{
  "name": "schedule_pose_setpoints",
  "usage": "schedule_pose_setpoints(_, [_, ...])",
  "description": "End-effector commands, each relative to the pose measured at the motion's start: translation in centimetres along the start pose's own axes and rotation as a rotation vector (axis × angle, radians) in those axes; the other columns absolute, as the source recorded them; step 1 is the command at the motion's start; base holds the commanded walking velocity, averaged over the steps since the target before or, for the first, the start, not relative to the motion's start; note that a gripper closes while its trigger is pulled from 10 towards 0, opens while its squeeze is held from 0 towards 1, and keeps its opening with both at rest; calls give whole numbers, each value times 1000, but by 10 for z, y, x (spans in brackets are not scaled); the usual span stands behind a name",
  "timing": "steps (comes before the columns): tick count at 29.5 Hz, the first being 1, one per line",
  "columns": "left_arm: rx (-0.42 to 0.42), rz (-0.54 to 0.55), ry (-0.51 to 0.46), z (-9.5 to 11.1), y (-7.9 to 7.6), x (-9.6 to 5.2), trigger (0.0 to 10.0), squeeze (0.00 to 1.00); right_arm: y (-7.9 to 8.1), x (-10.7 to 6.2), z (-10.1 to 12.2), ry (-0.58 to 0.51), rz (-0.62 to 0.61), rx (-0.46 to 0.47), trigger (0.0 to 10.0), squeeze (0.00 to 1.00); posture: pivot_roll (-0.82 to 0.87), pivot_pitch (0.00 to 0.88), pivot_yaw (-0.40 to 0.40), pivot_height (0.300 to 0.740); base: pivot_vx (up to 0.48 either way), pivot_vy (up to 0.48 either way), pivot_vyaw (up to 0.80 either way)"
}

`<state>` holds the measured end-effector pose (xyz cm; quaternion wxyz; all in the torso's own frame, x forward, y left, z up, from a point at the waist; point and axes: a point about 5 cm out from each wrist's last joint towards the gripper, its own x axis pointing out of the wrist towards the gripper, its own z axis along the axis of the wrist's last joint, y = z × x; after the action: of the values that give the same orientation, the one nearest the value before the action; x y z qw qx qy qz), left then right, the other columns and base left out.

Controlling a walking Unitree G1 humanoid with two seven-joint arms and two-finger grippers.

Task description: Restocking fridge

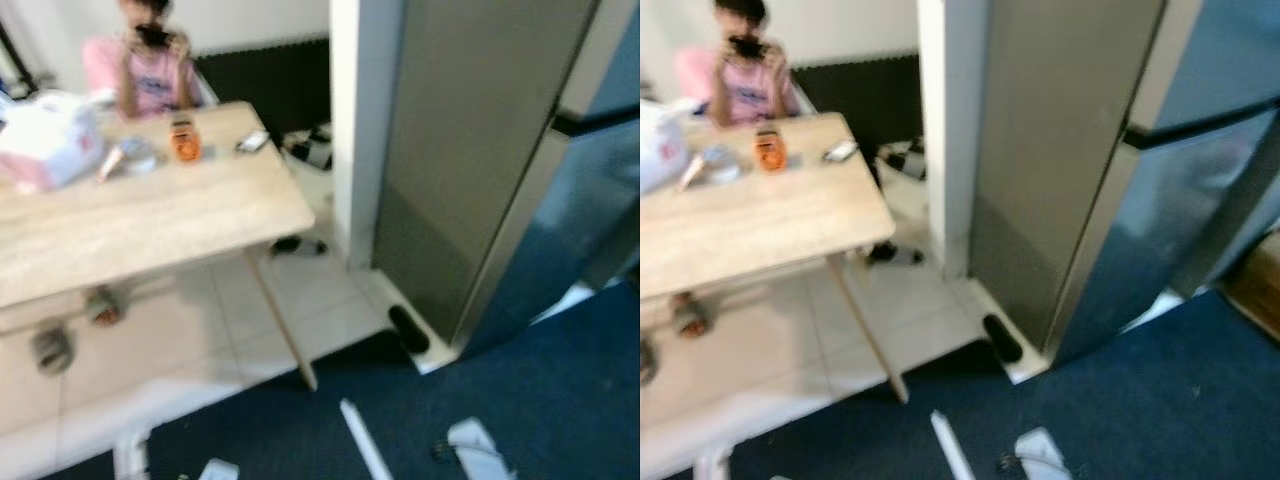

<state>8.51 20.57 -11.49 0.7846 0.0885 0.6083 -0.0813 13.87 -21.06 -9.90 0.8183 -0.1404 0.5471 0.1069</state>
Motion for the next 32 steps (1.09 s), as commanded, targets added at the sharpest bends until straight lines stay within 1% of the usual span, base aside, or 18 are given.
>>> schedule_pose_setpoints(1, [11,-19,-6,3,-6,1,10000,0,-3,-1,-3,4,-11,14,10000,0,-18,0,17,740,0,-446,0])
schedule_pose_setpoints(14, [7,-23,-2,2,-8,1,10000,0,-4,-1,-5,6,-10,12,10000,0,-17,0,17,740,0,-447,0])
schedule_pose_setpoints(16, [8,-24,-1,1,-8,1,10000,0,-3,-1,-5,-2,3,25,10000,0,-17,0,17,740,0,-450,0])
schedule_pose_setpoints(20, [2,-23,-4,2,-7,1,10000,0,-3,-1,-5,10,11,-6,10000,0,-9,0,8,740,0,-448,781])
schedule_pose_setpoints(27, [-17,-19,-11,4,-7,1,10000,0,-6,-2,-5,12,7,-12,10000,0,-12,0,2,740,0,-450,781])
schedule_pose_setpoints(32, [-25,-19,3,-2,-7,1,10000,0,-10,-3,-6,17,-4,-18,10000,0,-12,0,3,740,0,-450,781])
